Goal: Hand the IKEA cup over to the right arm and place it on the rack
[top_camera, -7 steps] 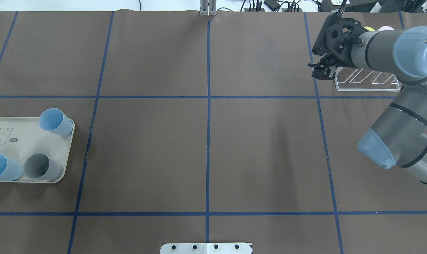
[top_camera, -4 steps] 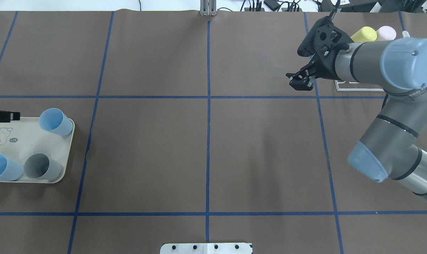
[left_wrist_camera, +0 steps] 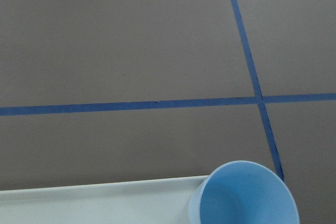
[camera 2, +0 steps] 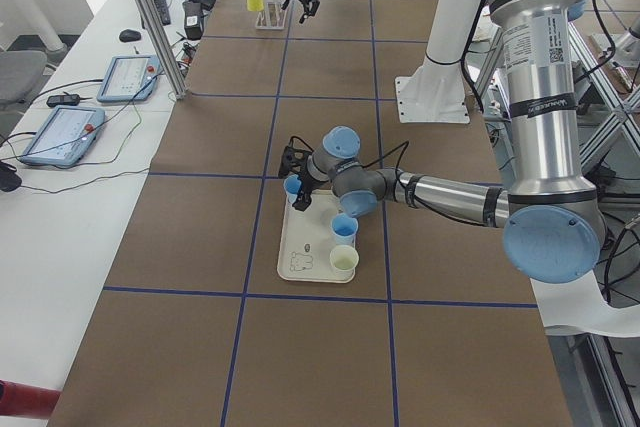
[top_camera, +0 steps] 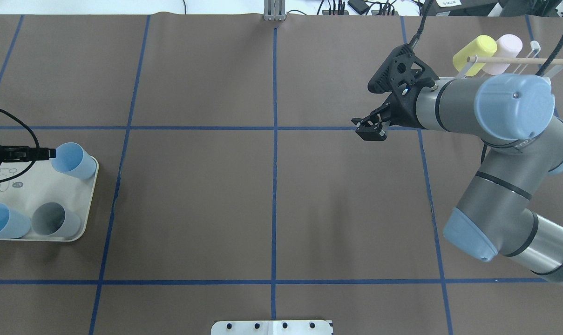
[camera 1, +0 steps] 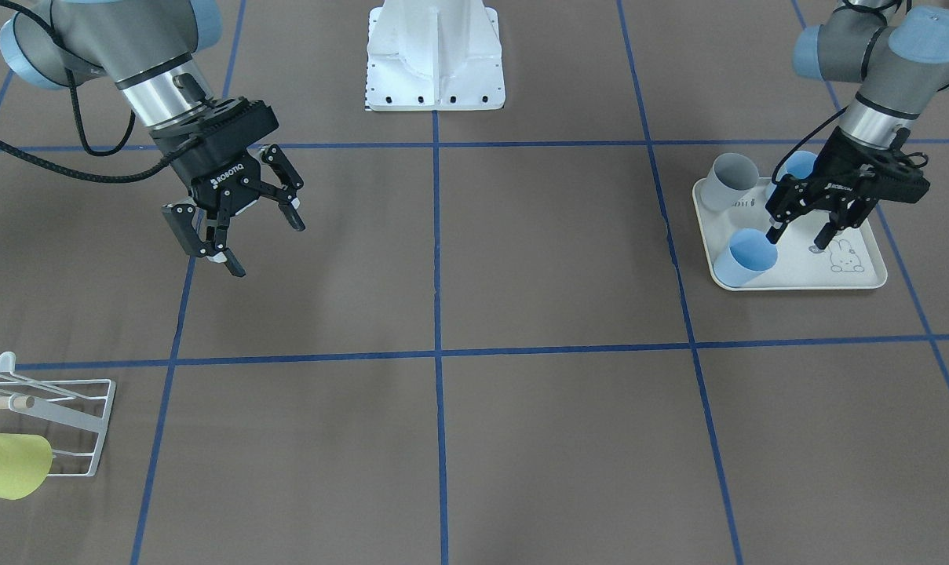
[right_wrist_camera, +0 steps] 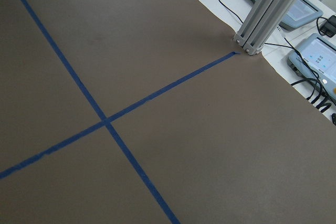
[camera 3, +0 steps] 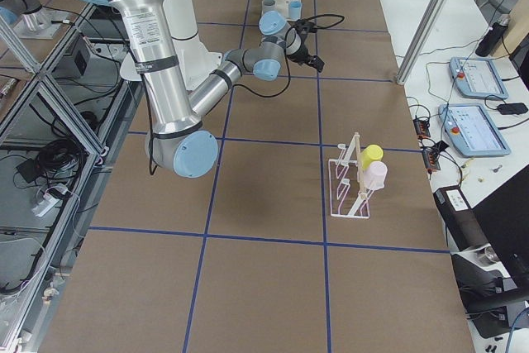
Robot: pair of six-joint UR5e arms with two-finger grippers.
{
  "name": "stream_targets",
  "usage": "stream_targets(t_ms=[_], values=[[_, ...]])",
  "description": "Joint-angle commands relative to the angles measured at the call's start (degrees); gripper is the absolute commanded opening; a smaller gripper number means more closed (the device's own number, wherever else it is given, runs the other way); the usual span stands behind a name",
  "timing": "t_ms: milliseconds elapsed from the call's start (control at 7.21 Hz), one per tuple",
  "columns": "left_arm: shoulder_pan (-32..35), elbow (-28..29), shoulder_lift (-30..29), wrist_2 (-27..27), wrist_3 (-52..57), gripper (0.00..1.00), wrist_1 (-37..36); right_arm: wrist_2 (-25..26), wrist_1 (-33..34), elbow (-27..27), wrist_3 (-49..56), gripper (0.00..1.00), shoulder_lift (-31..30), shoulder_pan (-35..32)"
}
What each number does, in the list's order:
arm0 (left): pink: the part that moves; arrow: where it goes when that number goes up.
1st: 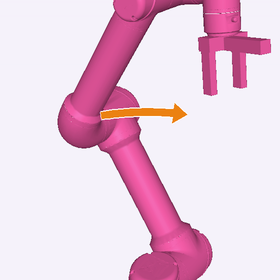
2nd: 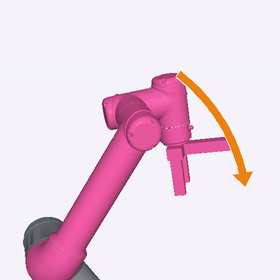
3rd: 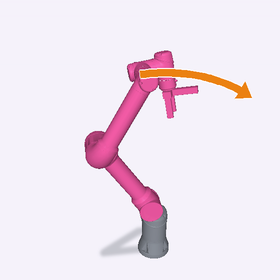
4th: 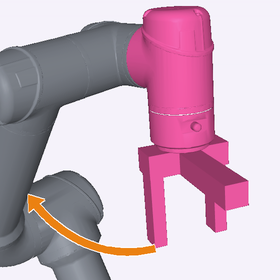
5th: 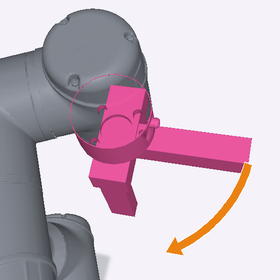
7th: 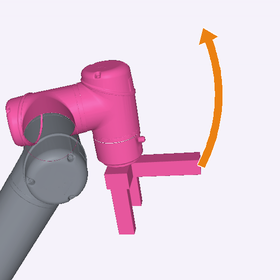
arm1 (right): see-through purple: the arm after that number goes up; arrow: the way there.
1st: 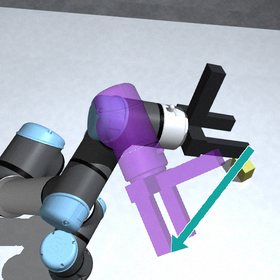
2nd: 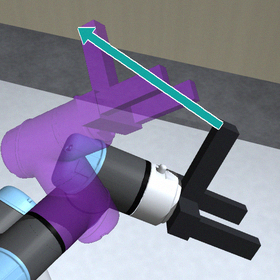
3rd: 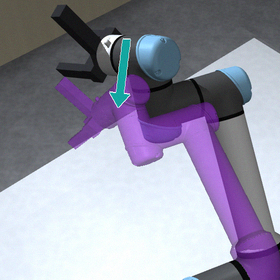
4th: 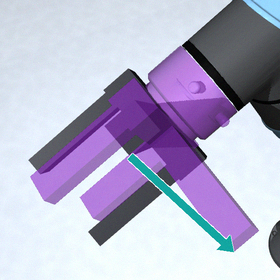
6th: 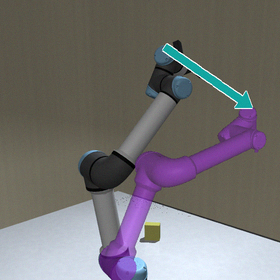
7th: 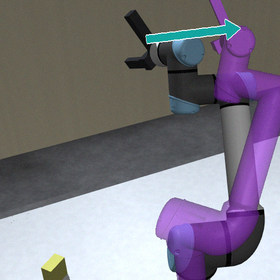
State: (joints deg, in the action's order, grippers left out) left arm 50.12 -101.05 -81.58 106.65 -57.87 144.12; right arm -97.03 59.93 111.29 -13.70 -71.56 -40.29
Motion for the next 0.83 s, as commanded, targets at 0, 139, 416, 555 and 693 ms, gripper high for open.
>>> stream_targets(t_ms=[0, 139, 416, 555, 693], values=[[-0.20, 0.59, -0.77, -0.74, -1.28, 0.56, 0.02, 0.00, 0.01, -0.02, -0.01, 0.99, -0.07, 0.39], [-0.64, 0.41, -0.95, -0.74, -1.45, 0.48, 0.02, 0.00, 0.01, -0.02, -0.01, 0.99, -0.07, 0.39], [-1.87, 0.41, -1.39, -0.92, -1.45, 0.46, 0.02, 0.00, 0.01, -0.02, -0.01, 0.99, -0.07, 0.39], [-2.13, 0.41, -1.39, -0.92, -1.45, 0.42, 0.02, 0.09, -0.07, -0.02, -0.01, 0.99, -0.16, 0.39], [-2.31, 0.41, -1.30, -1.35, -1.45, 0.39, -0.16, 0.09, 0.01, -0.02, -0.01, 0.99, -0.25, 0.39]])
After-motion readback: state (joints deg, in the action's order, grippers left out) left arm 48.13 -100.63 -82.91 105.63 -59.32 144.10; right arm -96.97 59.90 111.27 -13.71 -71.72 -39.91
